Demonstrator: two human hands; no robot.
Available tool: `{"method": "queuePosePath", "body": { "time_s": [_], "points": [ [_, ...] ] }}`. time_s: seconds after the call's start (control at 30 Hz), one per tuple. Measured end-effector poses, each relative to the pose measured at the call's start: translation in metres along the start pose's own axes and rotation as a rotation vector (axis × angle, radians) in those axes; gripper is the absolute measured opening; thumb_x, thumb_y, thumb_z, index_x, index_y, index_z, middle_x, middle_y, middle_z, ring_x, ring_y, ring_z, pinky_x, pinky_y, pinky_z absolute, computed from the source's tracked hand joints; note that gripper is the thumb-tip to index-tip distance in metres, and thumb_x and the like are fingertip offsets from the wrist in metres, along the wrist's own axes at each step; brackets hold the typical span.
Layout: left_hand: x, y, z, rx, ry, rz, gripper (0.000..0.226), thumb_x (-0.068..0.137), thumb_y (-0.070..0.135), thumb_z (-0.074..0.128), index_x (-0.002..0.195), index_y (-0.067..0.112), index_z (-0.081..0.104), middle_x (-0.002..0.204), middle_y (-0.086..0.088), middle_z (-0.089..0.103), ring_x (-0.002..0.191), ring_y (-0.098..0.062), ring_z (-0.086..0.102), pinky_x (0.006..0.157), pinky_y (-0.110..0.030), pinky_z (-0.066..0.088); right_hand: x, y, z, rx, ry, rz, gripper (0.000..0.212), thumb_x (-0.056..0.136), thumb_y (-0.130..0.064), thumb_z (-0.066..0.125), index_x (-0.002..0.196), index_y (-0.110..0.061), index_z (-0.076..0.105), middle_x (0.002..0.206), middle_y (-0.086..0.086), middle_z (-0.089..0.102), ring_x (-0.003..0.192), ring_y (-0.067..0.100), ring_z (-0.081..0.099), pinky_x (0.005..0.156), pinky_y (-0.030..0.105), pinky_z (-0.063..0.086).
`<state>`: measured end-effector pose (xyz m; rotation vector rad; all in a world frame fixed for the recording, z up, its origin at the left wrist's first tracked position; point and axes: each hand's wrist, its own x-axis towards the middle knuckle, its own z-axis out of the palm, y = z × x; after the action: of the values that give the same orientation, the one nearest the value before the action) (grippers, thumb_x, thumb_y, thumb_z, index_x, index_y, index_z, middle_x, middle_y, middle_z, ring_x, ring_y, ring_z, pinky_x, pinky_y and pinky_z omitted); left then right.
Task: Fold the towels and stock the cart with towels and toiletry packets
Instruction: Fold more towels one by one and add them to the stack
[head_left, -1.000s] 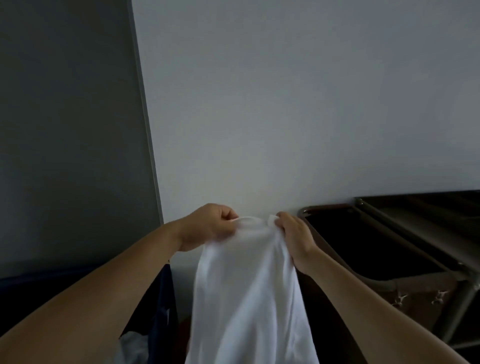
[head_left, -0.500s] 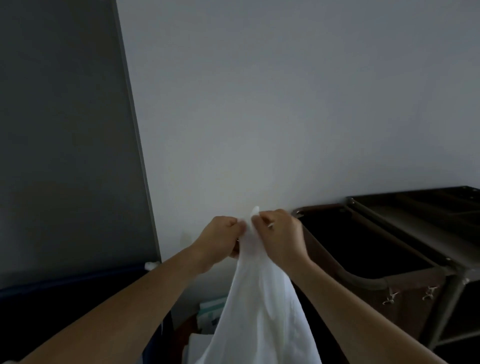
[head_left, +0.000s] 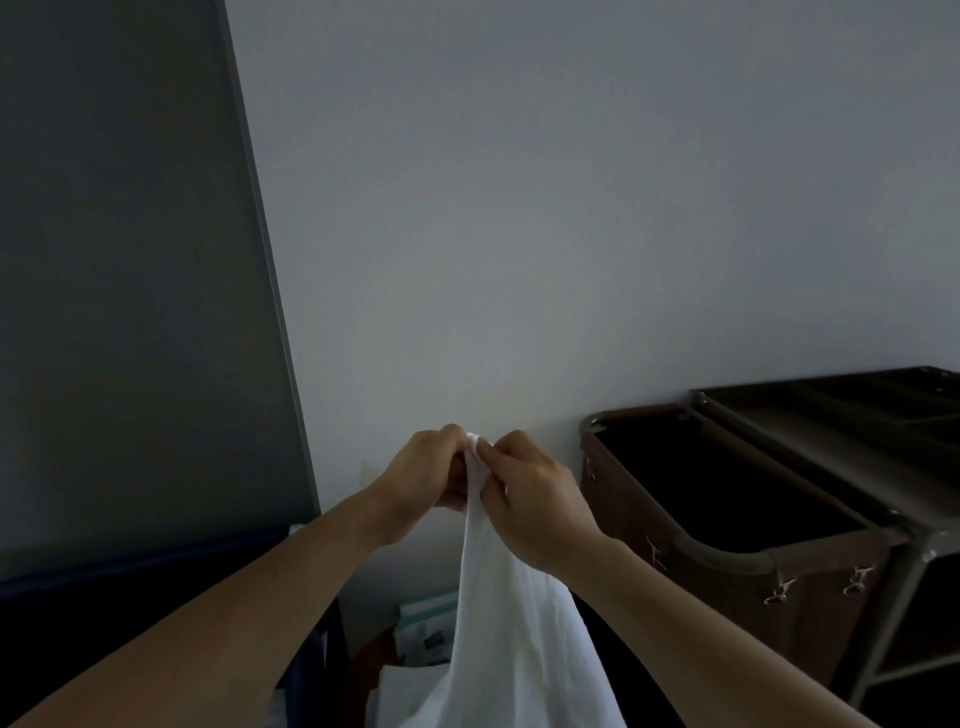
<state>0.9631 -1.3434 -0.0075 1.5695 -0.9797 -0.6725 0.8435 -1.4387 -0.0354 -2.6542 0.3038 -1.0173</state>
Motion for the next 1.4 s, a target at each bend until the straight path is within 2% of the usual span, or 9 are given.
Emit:
{"method": "queuePosePath", "body": {
  "time_s": [0.13,0.27,0.43,0.6,0.73,0.93,1.07,1.23,1.4],
  "points": [
    [-0.004,-0.005,-0.011,0.139,-0.009,0.065,0.031,0.098,0.024,0.055,0.099,-0.004,0.068,0.098,-0.023,0.071,0.089,-0.036,0.068,0.089,-0.056,0.053,0.010,0.000,-0.010,0.436,-0.215,0.221,0.036,0.091,-0.004,0.044,0.119,0.000,0.066,0.111,0.018,0.063,0.103,0.035,0.061,0.092,0.040,0.048],
    [-0.010,-0.001,-0.017,0.255,-0.074,0.110,0.037,0.088,0.040,0.069,0.107,0.009,0.072,0.101,-0.010,0.075,0.098,-0.028,0.071,0.092,-0.049,0.056,0.015,0.004,-0.030,1.097,-0.334,0.380,0.042,0.068,-0.001,0.048,0.099,-0.002,0.076,0.106,0.024,0.072,0.103,0.035,0.070,0.084,0.032,0.058],
    [-0.011,0.010,-0.019,0.141,-0.140,0.079,0.029,0.101,0.023,0.056,0.110,-0.002,0.068,0.108,-0.022,0.071,0.104,-0.038,0.068,0.094,-0.051,0.055,0.025,0.028,-0.049,0.771,-0.171,0.316,0.033,0.086,0.006,0.054,0.089,-0.018,0.076,0.082,0.005,0.077,0.072,0.017,0.071,0.064,0.027,0.053],
    [0.002,0.054,-0.018,-0.146,-0.030,0.121,0.028,0.104,0.014,0.042,0.107,0.000,0.066,0.097,-0.014,0.075,0.091,-0.027,0.073,0.074,-0.037,0.060,0.034,0.045,-0.046,0.905,-0.228,0.271,0.054,0.075,-0.013,0.071,0.128,-0.016,0.062,0.124,0.001,0.068,0.117,0.012,0.062,0.096,0.028,0.052],
    [0.029,0.118,-0.020,-0.217,0.131,0.212,0.026,0.099,0.021,0.051,0.084,0.003,0.063,0.067,-0.005,0.068,0.065,-0.020,0.067,0.058,-0.029,0.057,0.066,0.025,-0.052,1.100,-0.283,0.225,0.039,0.083,-0.012,0.065,0.119,0.002,0.064,0.112,0.015,0.070,0.104,0.027,0.067,0.090,0.035,0.055],
    [0.062,0.172,-0.056,0.271,0.378,0.457,0.025,0.102,0.025,0.049,0.089,0.011,0.066,0.082,0.002,0.059,0.077,-0.015,0.052,0.071,-0.029,0.041,0.117,0.013,-0.112,0.887,0.268,0.211,0.020,0.069,-0.028,0.082,0.083,-0.021,0.069,0.078,0.002,0.070,0.074,0.020,0.065,0.066,0.037,0.055],
    [0.068,0.190,-0.067,0.374,0.535,0.528,0.022,0.100,0.032,0.053,0.083,0.028,0.066,0.069,0.020,0.056,0.062,0.001,0.049,0.057,-0.016,0.038,0.115,0.007,-0.122,0.736,0.030,0.150,0.026,0.079,-0.017,0.083,0.097,-0.023,0.067,0.089,-0.003,0.073,0.081,0.017,0.071,0.073,0.034,0.060],
    [0.073,0.192,-0.063,0.258,0.544,0.476,0.036,0.101,0.032,0.051,0.102,-0.002,0.064,0.085,-0.004,0.052,0.077,-0.019,0.046,0.068,-0.036,0.039,0.125,-0.001,-0.140,0.805,0.192,0.119,0.030,0.068,-0.019,0.088,0.088,-0.022,0.065,0.077,-0.007,0.071,0.071,0.011,0.067,0.063,0.028,0.056],
    [0.070,0.185,-0.064,0.255,0.508,0.413,0.037,0.102,0.023,0.049,0.101,-0.013,0.058,0.084,-0.010,0.046,0.076,-0.022,0.042,0.069,-0.036,0.033,0.110,0.008,-0.123,0.406,0.069,0.199,0.034,0.074,-0.026,0.084,0.094,-0.027,0.056,0.094,-0.007,0.064,0.082,0.013,0.062,0.065,0.026,0.051]
  ]
}}
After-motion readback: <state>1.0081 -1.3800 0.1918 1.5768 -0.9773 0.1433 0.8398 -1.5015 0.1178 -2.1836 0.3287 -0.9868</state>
